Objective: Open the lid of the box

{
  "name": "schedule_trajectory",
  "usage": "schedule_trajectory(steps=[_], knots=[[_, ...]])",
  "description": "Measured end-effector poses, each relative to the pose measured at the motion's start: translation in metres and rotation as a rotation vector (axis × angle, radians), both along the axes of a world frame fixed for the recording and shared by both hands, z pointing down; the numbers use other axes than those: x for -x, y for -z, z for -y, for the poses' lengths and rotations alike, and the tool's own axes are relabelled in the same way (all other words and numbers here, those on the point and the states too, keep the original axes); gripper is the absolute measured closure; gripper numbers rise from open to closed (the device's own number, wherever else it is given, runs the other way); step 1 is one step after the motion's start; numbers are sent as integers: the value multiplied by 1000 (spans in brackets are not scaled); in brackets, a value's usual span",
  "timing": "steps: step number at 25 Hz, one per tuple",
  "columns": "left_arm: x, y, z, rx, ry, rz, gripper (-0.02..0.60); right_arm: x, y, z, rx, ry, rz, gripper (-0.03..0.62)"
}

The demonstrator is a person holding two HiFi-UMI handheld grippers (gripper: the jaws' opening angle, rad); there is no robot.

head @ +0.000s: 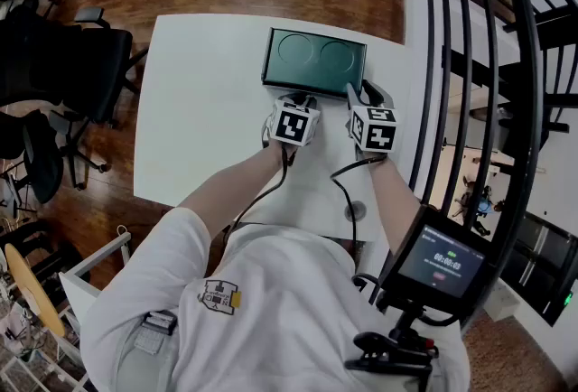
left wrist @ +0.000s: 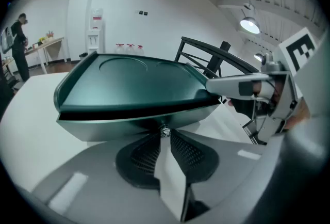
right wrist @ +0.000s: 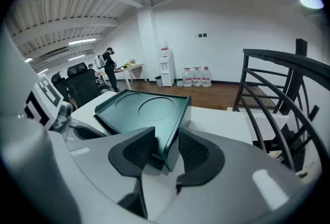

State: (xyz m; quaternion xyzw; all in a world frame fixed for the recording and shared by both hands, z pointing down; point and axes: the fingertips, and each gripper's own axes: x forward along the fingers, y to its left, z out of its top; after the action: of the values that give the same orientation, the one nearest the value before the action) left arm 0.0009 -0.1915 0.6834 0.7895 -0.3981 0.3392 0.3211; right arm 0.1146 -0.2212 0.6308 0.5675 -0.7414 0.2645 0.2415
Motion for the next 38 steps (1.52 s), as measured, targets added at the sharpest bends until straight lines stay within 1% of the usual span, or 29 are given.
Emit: schedule_trajectory(steps=[9, 11, 13, 15, 20, 24, 26, 27, 28, 30, 32, 33, 34, 36, 37, 38], knots=[[15, -7, -99, 85, -27, -11, 520, -5, -2, -4, 35, 7, 2, 457], [20, -11, -113, 85, -27, -11, 518, -4, -1, -4, 35, 11, 3, 457], [22, -11, -118, 69, -25, -17, 518, -3, 0, -5, 33, 14, 4, 459], [22, -8, -116, 70, -24, -20, 518, -3, 1, -4, 31, 13, 4, 459], [25, -7, -113, 67, -22, -5, 518, -1, 2, -4, 27, 11, 3, 459], [25, -9, -113, 52, -46, -11, 516, -2, 0, -5, 20, 11, 25, 457], [26, -10, -117, 56, -61, -27, 514, -6, 3, -8, 6, -2, 51, 434], [28, -10, -122, 60, -65, -38, 488, -11, 6, -14, -6, -15, 68, 427], [32, -10, -128, 63, -65, -50, 477, -16, 11, -23, -20, -31, 89, 425], [43, -4, -144, 59, -58, -80, 477, -25, 18, -52, -39, -63, 147, 427], [57, 6, -161, 47, -47, -109, 477, -25, 22, -93, -41, -62, 211, 447], [65, 11, -171, 37, -38, -119, 480, -22, 21, -117, -33, -48, 236, 470], [73, 16, -181, 26, -25, -123, 493, -17, 19, -143, -19, -28, 257, 493], [91, 23, -203, 7, 12, -121, 567, -4, 14, -194, 21, 11, 286, 521], [100, 24, -212, 4, 32, -119, 581, 3, 12, -215, 38, 28, 294, 537], [107, 24, -219, 3, 52, -117, 581, 11, 8, -232, 48, 45, 296, 553]])
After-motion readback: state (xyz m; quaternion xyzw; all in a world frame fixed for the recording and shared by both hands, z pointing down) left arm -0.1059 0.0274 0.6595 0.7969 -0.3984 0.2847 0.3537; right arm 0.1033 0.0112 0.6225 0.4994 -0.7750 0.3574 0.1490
